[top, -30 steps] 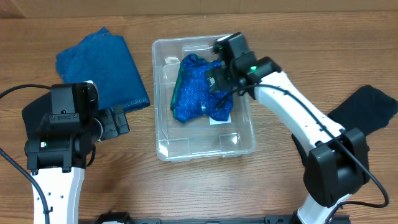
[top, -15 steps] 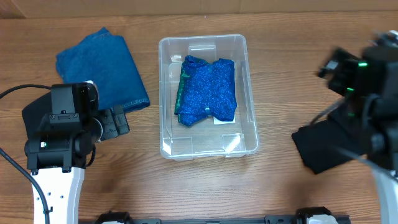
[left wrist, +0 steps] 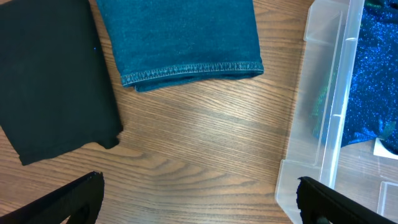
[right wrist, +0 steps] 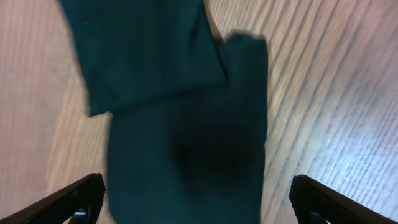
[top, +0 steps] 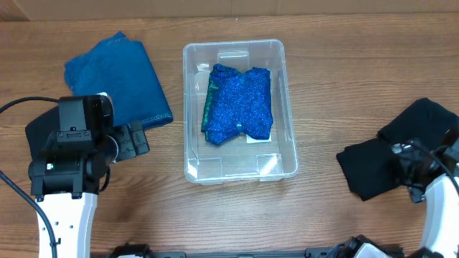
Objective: Pack container
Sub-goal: 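Move the right gripper to the black cloth on the right, then grasp the right black cloth and drop it into the bin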
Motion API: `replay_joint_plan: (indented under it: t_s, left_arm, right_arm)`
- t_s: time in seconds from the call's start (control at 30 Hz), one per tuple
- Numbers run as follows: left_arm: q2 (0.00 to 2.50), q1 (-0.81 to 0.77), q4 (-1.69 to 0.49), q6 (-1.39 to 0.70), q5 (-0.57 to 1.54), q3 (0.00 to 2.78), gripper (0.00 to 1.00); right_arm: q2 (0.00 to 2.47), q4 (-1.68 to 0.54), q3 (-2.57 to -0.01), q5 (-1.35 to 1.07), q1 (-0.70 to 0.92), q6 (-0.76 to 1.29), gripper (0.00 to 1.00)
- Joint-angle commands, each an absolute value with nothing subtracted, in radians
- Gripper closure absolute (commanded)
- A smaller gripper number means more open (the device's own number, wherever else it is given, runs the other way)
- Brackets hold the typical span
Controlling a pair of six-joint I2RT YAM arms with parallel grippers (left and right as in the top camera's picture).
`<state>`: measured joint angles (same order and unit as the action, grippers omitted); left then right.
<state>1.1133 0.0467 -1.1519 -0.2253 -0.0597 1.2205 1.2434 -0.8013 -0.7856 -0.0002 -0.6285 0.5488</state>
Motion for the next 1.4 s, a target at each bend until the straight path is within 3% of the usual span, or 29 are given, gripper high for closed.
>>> replay_joint_plan:
  t_s: [0.0,0.23,0.27,0.3,0.4,0.5,0.67,0.77,0.93,1.07,1.2,1.37]
  left_arm:
    - [1.113,0.052,-1.148,-0.205,-0.052,1.246,0.00]
    - [1.113,0.052,-1.147,-0.205,-0.052,1.246,0.00]
    - [1.113,0.052,-1.147,-0.206,-0.052,1.246,0.00]
    - [1.113,0.052,-1.147,-0.205,-0.052,1.246,0.00]
    - [1.113,0.052,-1.148,-0.206,-0.052,1.246,0.00]
    - [1.113,0.052,-1.147,-0.206,-0.052,1.246,0.00]
    - [1.113,0.052,-1.147,-0.206,-0.052,1.246,0.00]
    - [1.113,0.052,-1.147,-0.206,-0.052,1.246,0.00]
    - [1.113,0.052,-1.148,-0.206,-0.052,1.246,0.00]
    - [1.113,0.052,-1.147,-0.206,-0.052,1.246,0.00]
    - [1.113,0.052,-1.148,-0.206,-0.051,1.246,0.00]
    - [1.113,0.052,-1.153,-0.206,-0.051,1.246,0.00]
  right_arm:
    - [1.304,-0.704,-0.696,-0.047,-0.635,0.545,0.00]
    - [1.486,-0.581,-0.623,-0.093,-0.635,0.539,0.00]
    - [1.501,-0.561,-0.623,-0.129,-0.635,0.512,0.07]
    - [1.507,-0.548,-0.623,-0.164,-0.635,0.487,0.15]
    - [1.508,-0.501,-0.623,-0.315,-0.634,0.391,0.73]
    - [1.507,-0.480,-0.624,-0.455,-0.634,0.313,0.96]
    - [1.439,-0.513,-0.691,-0.751,-0.616,0.173,0.96]
    - [1.320,-0.610,-0.813,-0.779,-0.529,0.150,0.96]
    - [1.178,-0.748,-1.125,-0.655,-0.205,0.091,0.96]
    - [1.191,-0.812,-1.297,-0.454,0.134,-0.155,0.96]
    - [1.258,-0.844,-1.303,-0.356,0.449,-0.539,0.96]
    - [1.472,-0.892,-1.303,-0.330,0.587,-0.664,0.96]
